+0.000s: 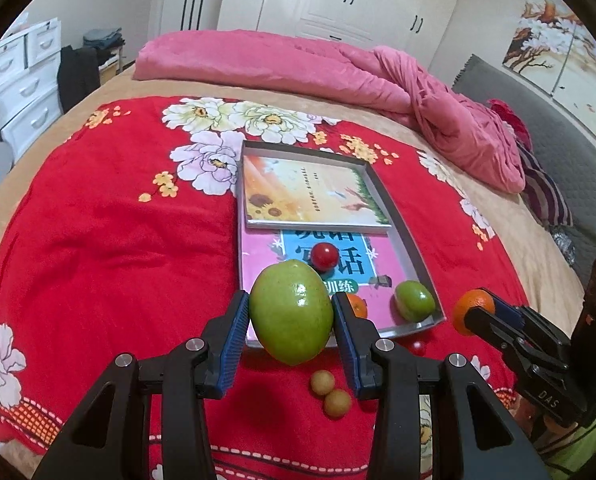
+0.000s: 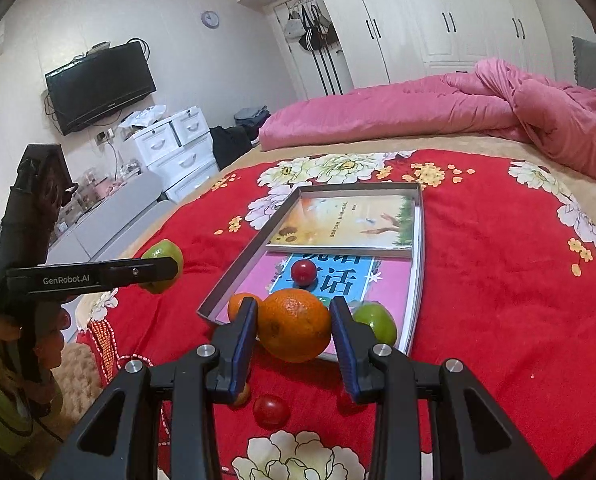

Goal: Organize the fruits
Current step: 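Lift the green fruit with the left gripper while the right gripper carries the mandarin toward the tray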

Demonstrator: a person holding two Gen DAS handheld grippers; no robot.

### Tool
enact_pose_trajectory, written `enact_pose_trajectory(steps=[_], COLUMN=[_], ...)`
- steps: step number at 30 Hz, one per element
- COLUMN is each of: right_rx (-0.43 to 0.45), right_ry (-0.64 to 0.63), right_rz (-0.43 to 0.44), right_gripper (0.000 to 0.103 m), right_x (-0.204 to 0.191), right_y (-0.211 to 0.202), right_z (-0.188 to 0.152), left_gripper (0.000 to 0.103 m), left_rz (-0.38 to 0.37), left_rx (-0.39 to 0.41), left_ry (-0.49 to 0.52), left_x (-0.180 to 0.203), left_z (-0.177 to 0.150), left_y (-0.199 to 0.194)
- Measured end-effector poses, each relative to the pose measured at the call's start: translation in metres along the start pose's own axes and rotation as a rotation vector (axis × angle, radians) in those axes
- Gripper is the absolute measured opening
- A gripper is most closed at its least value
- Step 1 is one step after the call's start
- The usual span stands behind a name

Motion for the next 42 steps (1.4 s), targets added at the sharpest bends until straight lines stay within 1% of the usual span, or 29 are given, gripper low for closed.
enact_pose_trajectory(steps=[16,29,37,42], right_rx=[0.0,0.001,-0.01,-0.02], right_ry=[-0.035,-0.064,-0.078,-0.082], right_rz=[-0.023,-0.039,-0.045,-0.048], right_gripper=[0.037,0.037,0.037,0.037], right_x=[-0.001,-0.002,-0.002,-0.001], right_y=[0.007,0.012,0.017,0.021], right_z=[0.003,0.007,0.007,0.006], left_gripper=[0.043,0.043,0.043,0.043], left_rz=[0.017,0.029,0.034,0.031], left_rx=[0.007,0.006,-0.001,-0.001], left_ry=[-0.006,0.009,0.028,0.022], left_x=[0.003,0.01,0.018,0.022], left_z=[0.01,0.016,0.019,0.024], left_y=[0.015,0.036,0.054,0.065])
Point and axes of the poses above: each gripper's, at about its wrist camera, not at the fingertips, and y roughly the way its jaws point, x to its right, z to its top, the point moved 4 cm from there along y, roughly the way its jaws point, and after that the axes turned 15 degrees about z, right-handed, at the moved point
